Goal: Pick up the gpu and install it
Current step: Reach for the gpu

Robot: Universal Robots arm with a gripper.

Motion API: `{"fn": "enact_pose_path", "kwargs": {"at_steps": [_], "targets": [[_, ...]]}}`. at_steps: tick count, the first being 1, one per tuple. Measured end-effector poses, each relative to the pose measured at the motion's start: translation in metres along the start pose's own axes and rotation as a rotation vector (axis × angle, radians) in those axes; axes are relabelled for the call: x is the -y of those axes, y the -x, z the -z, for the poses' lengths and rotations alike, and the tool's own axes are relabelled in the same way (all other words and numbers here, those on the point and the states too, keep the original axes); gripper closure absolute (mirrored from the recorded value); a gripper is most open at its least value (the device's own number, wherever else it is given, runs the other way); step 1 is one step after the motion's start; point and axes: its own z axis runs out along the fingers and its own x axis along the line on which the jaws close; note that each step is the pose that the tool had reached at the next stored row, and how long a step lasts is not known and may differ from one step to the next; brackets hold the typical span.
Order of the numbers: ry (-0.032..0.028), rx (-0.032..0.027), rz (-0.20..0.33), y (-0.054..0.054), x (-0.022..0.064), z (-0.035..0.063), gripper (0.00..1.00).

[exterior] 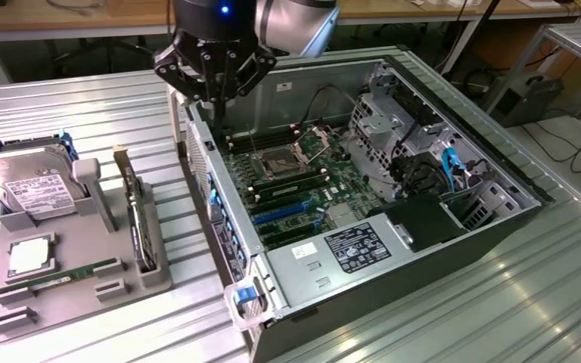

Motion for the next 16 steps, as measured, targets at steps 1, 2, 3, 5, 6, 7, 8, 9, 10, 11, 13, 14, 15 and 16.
{"fn": "enact_pose_path", "kwargs": {"at_steps": [1, 2, 3, 5, 6, 7, 8, 9, 10, 11, 13, 14, 15, 16], "targets": [[-0.0001, -0.0001, 0.000, -0.004, 0.0010, 0.0002, 0.89], [0.0000, 0.0000, 0.000, -0.009, 0.0021, 0.0003, 0.89], [0.0001, 0.0001, 0.000, -0.015, 0.0035, 0.0004, 0.89], [-0.0001, 0.0000, 0.000, -0.025, 0.0061, 0.0009, 0.89], [0.0000, 0.0001, 0.000, -0.030, 0.0074, 0.0008, 0.89], [-0.0003, 0.0001, 0.000, -0.036, 0.0088, 0.0006, 0.89], [-0.0007, 0.0001, 0.000, -0.040, 0.0095, 0.0004, 0.89], [-0.0013, 0.0000, 0.000, -0.044, 0.0106, 0.0001, 0.89], [-0.0019, 0.0002, 0.000, -0.049, 0.0117, -0.0003, 0.89], [-0.0027, 0.0002, 0.000, -0.054, 0.0129, -0.0007, 0.89], [-0.0047, 0.0003, 0.000, -0.064, 0.0146, -0.0017, 0.89], [-0.0055, 0.0004, 0.000, -0.068, 0.0152, -0.0024, 0.89], [-0.0067, 0.0005, 0.000, -0.074, 0.0159, -0.0035, 0.89], [-0.0075, 0.0006, 0.000, -0.079, 0.0164, -0.0046, 0.89]]}}
